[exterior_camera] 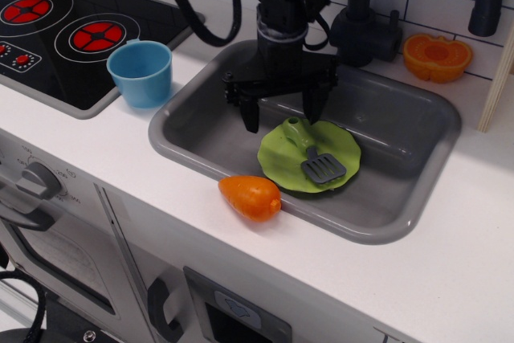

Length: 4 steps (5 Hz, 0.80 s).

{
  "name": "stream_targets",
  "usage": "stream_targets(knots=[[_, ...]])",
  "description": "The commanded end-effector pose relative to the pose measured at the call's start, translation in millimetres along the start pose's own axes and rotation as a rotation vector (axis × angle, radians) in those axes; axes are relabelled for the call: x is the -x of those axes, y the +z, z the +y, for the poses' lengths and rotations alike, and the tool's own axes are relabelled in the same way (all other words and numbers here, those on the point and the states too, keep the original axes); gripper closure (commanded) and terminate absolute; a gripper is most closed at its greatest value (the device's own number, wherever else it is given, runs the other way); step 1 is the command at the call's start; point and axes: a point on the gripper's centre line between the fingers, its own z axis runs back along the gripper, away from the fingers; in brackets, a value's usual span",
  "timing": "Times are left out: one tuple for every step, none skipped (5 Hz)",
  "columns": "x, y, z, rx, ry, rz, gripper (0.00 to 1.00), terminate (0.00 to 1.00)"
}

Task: Take spatula off plate sink

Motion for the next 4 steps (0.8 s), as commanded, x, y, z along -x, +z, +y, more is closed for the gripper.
stream_targets(knots=[[1,-7,-14,0.029,0.065,-0.023,0.00,0.00],[2,-13,-15,0.023,0.083,-0.034,0.00,0.00],[3,-17,-16,0.022,0.087,-0.041,0.00,0.00],[4,-22,-17,0.010,0.092,-0.049,0.00,0.00]])
